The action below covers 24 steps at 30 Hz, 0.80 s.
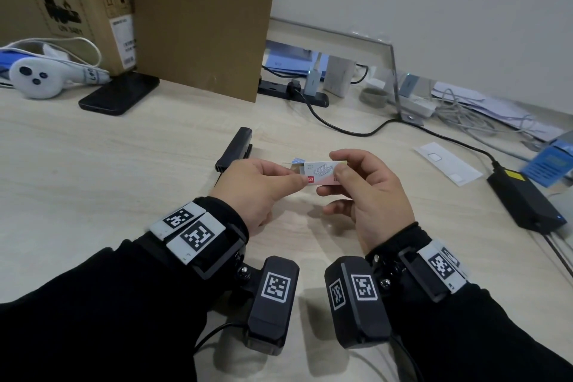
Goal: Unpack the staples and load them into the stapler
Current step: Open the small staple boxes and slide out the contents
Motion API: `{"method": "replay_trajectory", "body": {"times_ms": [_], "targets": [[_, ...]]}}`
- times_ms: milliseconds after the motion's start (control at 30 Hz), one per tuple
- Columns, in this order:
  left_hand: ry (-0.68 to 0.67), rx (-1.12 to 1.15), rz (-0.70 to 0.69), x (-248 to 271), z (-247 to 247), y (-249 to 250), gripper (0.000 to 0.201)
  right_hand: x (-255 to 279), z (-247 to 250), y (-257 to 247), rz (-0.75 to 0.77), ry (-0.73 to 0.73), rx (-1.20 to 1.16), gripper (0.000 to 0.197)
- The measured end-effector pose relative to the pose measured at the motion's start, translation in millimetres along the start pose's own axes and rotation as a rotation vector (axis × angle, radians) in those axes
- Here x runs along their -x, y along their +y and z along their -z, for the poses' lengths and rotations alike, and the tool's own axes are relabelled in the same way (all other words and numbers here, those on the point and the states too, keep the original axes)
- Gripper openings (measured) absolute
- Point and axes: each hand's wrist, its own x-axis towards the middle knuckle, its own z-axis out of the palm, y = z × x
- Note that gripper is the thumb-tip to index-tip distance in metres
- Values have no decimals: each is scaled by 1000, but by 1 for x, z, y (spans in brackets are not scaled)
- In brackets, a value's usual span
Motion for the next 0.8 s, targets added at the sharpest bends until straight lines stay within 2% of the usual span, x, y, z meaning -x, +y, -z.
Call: {"method": "replay_trajectory", "body": {"times_ms": [167, 300, 400, 500, 567, 800], "targets": [[-7, 0, -7, 2, 0, 2, 17, 0, 0, 0, -9, 0, -42, 18], [-16, -5, -22, 2, 0, 3, 18, -1, 2, 2, -86, 5, -16, 16], [-12, -19, -47, 2, 0, 2, 23, -1, 1, 6, -70, -49, 85, 11], [-28, -24, -54, 3, 1, 3, 23, 0, -2, 9, -29, -146, 149, 19], [-35, -2, -48, 4, 1, 4, 22, -2, 0, 9, -40, -157, 196, 21], [-42, 36, -11, 4, 0, 5, 20, -22, 37, 8, -141, 42, 380, 12]]}}
